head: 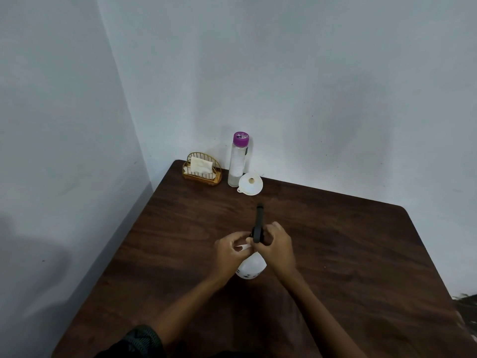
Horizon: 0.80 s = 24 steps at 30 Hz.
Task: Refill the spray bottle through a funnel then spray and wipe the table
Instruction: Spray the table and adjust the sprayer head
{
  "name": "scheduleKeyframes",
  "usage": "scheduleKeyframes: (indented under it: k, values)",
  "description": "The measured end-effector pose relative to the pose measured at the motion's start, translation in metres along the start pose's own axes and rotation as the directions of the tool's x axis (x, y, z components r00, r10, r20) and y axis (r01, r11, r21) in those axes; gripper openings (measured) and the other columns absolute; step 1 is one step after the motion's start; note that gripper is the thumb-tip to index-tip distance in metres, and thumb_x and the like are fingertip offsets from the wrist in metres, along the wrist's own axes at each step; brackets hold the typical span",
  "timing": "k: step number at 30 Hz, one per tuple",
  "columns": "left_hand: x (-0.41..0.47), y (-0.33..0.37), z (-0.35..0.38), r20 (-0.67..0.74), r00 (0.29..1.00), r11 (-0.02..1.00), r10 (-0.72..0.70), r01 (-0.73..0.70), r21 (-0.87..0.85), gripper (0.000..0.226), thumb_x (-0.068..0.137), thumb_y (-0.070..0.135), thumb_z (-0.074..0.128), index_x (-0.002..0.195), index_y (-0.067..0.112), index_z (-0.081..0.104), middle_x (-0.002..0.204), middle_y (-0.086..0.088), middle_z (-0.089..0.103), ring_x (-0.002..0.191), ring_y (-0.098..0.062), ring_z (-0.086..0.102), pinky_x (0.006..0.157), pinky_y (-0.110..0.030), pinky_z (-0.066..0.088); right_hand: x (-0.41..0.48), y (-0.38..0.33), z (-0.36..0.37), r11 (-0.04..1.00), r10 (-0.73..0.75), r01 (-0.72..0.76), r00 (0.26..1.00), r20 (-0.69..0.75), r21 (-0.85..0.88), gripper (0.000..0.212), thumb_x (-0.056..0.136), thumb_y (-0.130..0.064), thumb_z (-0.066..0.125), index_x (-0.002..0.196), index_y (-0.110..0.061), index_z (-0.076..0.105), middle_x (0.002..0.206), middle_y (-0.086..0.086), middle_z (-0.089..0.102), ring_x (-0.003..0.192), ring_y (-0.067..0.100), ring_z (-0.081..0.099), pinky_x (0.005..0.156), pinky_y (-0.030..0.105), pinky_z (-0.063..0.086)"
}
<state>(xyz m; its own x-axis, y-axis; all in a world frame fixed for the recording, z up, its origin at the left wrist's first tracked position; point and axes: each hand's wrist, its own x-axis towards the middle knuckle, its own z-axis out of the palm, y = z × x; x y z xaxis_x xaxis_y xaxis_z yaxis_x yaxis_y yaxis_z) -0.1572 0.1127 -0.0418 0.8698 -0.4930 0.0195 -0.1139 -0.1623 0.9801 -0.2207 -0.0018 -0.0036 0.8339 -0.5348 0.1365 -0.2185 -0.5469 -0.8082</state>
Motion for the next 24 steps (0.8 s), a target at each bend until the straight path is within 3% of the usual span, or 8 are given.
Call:
scheduleKeyframes:
  k: [5, 9, 12, 14, 17, 20, 24]
  values:
    - [-0.002, -0.003, -0.002, 0.049, 0.995, 0.994, 0.086, -0.089, 0.058, 0.036, 0.078, 0.028, 0.067, 0.113, 0.020, 0.069, 0.104, 0.008, 0.072, 0.098, -0.003, 0.066, 0.086, -0.031, 0.056, -0.005, 0.005, 0.011, 0.994, 0.093, -0.090, 0.993, -0.066, 0.054, 0.034, 0.068, -0.025, 0.081, 0.074, -0.015, 0.049, 0.075, 0.006, 0.057, 0.066, 0.015, 0.053, 0.055, 0.018, 0.041]
    - [-0.002, -0.006, -0.002, 0.070, 0.995, 0.995, 0.072, -0.076, 0.068, 0.038, 0.078, 0.030, 0.065, 0.114, 0.018, 0.068, 0.105, 0.006, 0.071, 0.099, -0.005, 0.066, 0.085, -0.036, 0.056, -0.007, 0.007, 0.014, 0.983, 0.143, -0.140, 0.989, -0.023, 0.119, 0.040, 0.065, -0.029, 0.082, 0.081, -0.012, 0.049, 0.080, 0.007, 0.059, 0.072, 0.019, 0.057, 0.062, 0.027, 0.048]
    - [-0.001, -0.003, -0.004, 0.052, 0.998, 0.997, 0.039, -0.042, 0.066, 0.041, 0.074, 0.037, 0.064, 0.111, 0.019, 0.069, 0.103, 0.007, 0.072, 0.096, -0.005, 0.066, 0.084, -0.034, 0.056, -0.015, 0.007, 0.007, 0.946, 0.151, -0.159, 0.987, 0.049, 0.282, 0.034, 0.072, -0.016, 0.077, 0.098, -0.025, 0.058, 0.099, -0.002, 0.063, 0.091, 0.008, 0.062, 0.077, 0.024, 0.050]
    - [0.000, -0.003, -0.003, 0.044, 0.998, 0.997, 0.039, -0.042, 0.069, 0.039, 0.074, 0.036, 0.068, 0.110, 0.019, 0.070, 0.102, 0.007, 0.072, 0.095, -0.004, 0.066, 0.083, -0.033, 0.056, -0.019, 0.005, 0.001, 0.946, 0.098, -0.109, 0.994, 0.051, 0.305, 0.032, 0.078, -0.006, 0.071, 0.096, -0.032, 0.063, 0.100, -0.004, 0.063, 0.095, 0.006, 0.061, 0.081, 0.023, 0.048]
    - [-0.001, -0.003, -0.001, 0.037, 0.998, 0.994, 0.042, -0.046, 0.094, 0.034, 0.076, 0.030, 0.072, 0.107, 0.017, 0.071, 0.098, 0.006, 0.072, 0.091, -0.003, 0.067, 0.080, -0.032, 0.056, -0.018, 0.002, 0.000, 0.950, 0.106, -0.102, 0.994, 0.001, 0.295, 0.029, 0.078, -0.004, 0.070, 0.083, -0.031, 0.064, 0.092, -0.002, 0.065, 0.087, 0.008, 0.062, 0.076, 0.024, 0.049]
    - [-0.002, -0.002, -0.002, 0.026, 0.999, 0.992, 0.040, -0.043, 0.115, 0.035, 0.075, 0.038, 0.066, 0.105, 0.021, 0.072, 0.094, 0.007, 0.071, 0.088, -0.003, 0.066, 0.078, -0.033, 0.056, -0.015, 0.003, 0.007, 0.953, 0.161, -0.148, 0.987, -0.028, 0.263, 0.023, 0.072, -0.011, 0.077, 0.079, -0.023, 0.059, 0.083, -0.002, 0.065, 0.075, 0.005, 0.060, 0.066, 0.016, 0.046]
    - [-0.001, -0.003, -0.003, 0.048, 0.997, 0.986, 0.061, -0.068, 0.150, 0.039, 0.073, 0.046, 0.060, 0.103, 0.024, 0.072, 0.092, 0.009, 0.070, 0.085, -0.003, 0.065, 0.075, -0.035, 0.055, -0.012, 0.005, 0.016, 0.954, 0.194, -0.174, 0.979, -0.057, 0.244, 0.034, 0.068, -0.017, 0.081, 0.074, -0.021, 0.048, 0.075, -0.002, 0.057, 0.069, 0.011, 0.054, 0.061, 0.018, 0.044]
